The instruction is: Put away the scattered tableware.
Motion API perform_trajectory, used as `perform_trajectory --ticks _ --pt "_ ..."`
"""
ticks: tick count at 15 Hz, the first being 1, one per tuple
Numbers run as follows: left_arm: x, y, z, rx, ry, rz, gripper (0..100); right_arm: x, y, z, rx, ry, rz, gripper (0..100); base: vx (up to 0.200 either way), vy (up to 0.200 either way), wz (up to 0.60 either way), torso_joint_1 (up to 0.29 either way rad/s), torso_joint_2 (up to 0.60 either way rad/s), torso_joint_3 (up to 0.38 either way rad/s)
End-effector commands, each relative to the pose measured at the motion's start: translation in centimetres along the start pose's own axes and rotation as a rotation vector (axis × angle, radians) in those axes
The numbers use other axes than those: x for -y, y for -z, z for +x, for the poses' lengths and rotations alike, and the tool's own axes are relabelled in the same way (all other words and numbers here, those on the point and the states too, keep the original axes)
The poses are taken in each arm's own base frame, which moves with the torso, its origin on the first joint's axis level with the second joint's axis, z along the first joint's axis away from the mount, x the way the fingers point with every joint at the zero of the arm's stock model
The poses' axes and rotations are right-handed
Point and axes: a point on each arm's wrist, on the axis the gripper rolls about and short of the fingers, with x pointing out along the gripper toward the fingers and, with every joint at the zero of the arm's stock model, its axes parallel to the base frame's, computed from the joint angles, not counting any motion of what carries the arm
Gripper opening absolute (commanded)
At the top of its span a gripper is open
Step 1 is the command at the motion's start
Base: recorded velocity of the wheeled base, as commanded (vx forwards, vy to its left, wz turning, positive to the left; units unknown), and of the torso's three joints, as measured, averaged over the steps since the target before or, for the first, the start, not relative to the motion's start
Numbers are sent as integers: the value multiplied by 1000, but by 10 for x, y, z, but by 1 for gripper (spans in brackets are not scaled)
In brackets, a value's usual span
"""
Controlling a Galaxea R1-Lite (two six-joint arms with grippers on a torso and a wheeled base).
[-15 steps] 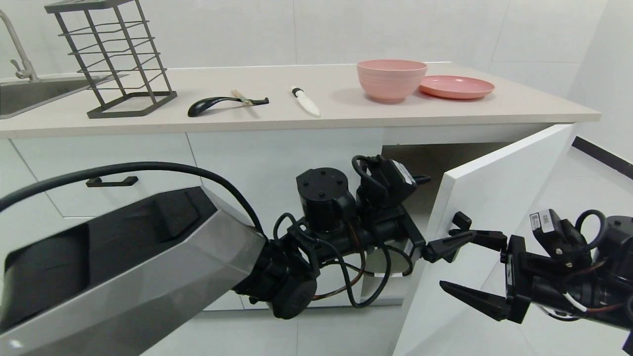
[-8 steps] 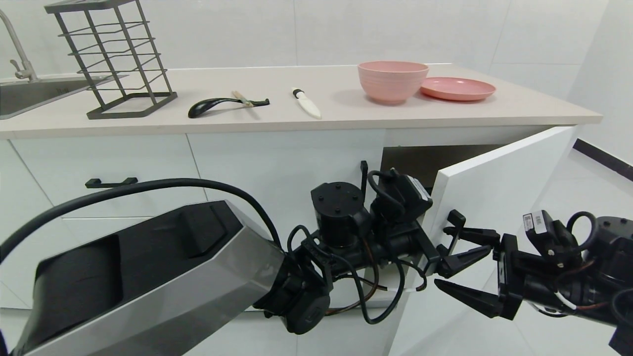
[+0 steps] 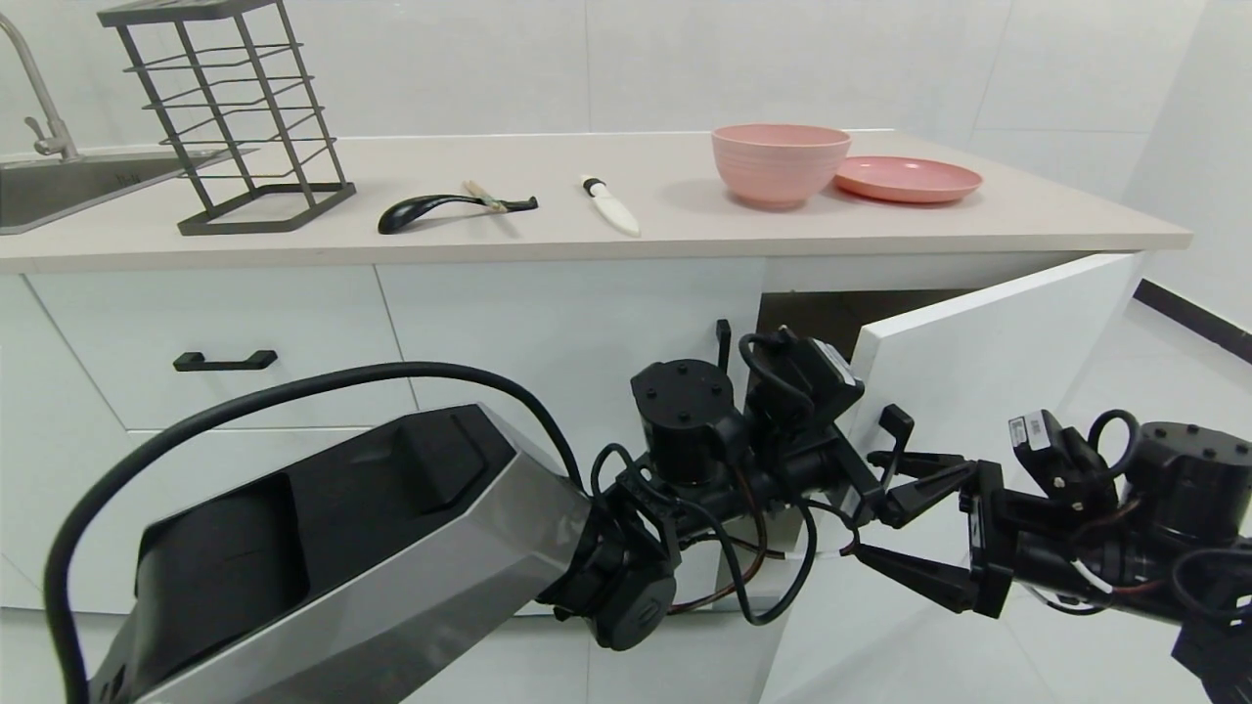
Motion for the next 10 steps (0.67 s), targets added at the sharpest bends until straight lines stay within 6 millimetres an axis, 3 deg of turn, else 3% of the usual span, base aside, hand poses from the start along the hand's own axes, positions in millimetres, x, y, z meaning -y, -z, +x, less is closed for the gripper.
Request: perform_trajectory --ticks 1,7,10 --pt "-5 0 -1 4 -9 5 100 3 2 -1 -4 28 2 100 0 0 0 0 0 0" --pt "-3 13 0 -25 -80 -37 100 16 1 -19 6 115 -10 100 0 0 0 0 0 0" --pt "-6 9 4 -16 -114 -39 100 8 -2 -29 9 123 -13 100 0 0 0 0 0 0"
